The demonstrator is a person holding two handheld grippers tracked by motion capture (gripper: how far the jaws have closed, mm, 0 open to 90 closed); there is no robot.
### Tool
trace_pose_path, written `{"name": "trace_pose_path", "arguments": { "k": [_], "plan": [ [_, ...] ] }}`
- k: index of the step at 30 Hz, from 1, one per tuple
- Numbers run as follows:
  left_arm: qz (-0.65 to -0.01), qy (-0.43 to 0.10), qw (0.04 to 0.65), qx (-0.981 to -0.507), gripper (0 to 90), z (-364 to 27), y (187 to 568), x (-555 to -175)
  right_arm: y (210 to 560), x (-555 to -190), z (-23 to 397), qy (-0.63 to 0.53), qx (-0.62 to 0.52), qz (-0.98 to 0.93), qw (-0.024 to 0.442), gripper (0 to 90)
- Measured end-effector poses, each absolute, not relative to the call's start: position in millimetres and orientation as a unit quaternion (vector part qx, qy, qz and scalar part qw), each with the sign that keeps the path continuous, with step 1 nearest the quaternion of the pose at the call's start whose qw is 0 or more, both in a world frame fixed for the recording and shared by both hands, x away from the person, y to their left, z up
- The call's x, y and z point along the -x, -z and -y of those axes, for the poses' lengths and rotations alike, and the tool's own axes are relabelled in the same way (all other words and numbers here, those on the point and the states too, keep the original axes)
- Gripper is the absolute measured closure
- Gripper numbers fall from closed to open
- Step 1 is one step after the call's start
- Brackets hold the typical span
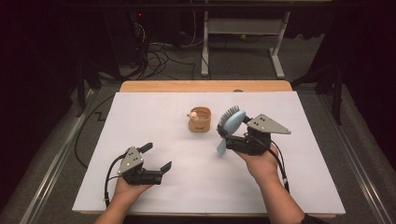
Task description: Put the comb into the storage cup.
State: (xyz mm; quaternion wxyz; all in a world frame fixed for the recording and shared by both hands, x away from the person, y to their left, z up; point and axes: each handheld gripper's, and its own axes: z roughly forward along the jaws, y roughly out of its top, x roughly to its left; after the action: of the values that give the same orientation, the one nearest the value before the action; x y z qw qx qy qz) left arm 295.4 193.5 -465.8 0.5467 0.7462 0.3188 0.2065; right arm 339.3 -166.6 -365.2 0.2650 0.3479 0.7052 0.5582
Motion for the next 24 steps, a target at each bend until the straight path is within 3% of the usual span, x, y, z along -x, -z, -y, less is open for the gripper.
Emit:
{"name": "trace_pose_path", "arguments": {
  "k": [24],
  "plan": [
    [-0.319,-0.198,0.558,-0.740,0.0,-195,465,-295,353,-353,162,-0.582,-0.350,-0.680,0.276,20.7]
  ]
}}
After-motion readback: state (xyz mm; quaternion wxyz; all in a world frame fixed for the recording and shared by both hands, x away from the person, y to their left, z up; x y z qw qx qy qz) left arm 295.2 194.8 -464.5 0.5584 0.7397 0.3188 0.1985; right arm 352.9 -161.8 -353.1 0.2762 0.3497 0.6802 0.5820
